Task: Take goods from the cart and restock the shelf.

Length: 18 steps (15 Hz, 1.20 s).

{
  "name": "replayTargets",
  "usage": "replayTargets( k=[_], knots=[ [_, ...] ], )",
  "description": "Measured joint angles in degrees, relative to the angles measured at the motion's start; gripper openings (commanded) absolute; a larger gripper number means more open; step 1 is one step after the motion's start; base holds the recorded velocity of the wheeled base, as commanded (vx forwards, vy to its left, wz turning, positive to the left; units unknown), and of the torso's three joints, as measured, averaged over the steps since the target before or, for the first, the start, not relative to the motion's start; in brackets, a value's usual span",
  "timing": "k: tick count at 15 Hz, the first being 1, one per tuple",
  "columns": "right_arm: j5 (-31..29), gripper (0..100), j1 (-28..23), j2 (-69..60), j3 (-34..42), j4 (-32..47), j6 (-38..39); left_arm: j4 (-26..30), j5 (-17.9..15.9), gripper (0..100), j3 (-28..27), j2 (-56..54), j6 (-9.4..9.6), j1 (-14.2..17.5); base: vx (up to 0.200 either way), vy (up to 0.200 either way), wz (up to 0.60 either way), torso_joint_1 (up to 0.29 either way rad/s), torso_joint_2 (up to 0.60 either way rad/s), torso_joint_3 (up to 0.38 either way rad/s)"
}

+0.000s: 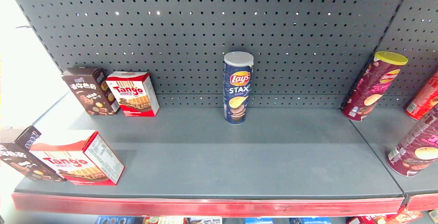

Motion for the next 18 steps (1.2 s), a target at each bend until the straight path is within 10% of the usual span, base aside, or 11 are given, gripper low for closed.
replayTargets(
  k=[18],
  knots=[
    [-0.06, 100, -0.07, 0.0, 0.0, -0.04, 0.04, 0.11, 0.02, 100, 0.0, 0.0, 0.0, 0.0, 0.0, 0.0, 0.4, 0.002, 0.0, 0.002]
  ],
)
